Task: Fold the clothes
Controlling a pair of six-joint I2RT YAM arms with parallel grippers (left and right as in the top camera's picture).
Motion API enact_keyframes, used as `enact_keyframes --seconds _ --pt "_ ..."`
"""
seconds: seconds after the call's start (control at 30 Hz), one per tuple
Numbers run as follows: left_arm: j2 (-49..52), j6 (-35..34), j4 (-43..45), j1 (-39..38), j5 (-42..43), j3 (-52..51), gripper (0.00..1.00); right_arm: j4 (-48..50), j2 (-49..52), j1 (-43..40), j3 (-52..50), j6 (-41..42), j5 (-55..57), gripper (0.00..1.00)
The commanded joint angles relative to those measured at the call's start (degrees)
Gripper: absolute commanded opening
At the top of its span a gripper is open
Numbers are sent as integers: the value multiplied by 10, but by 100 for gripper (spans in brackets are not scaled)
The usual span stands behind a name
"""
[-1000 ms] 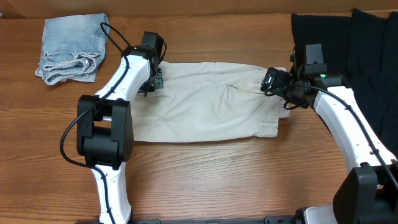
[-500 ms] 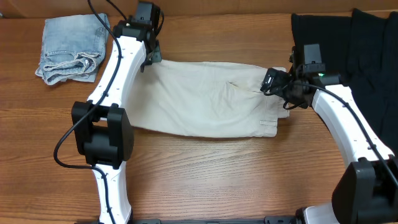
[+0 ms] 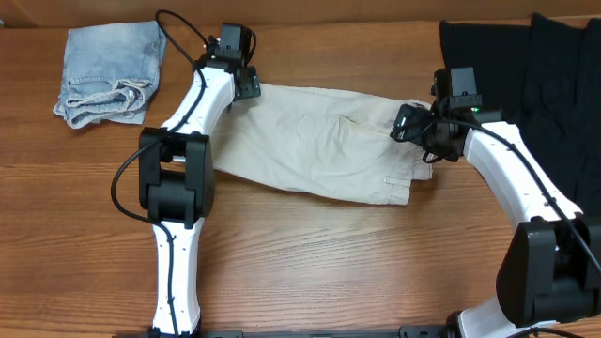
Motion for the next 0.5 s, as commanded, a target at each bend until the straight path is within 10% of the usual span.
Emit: enact_keyframes --seconds 0.0,0.47 --pt "8 31 -44 8 -3 7 100 7 -2 1 0 2 1 96" --pt "-152 43 -241 31 40 122 100 6 -2 -1 0 0 1 100"
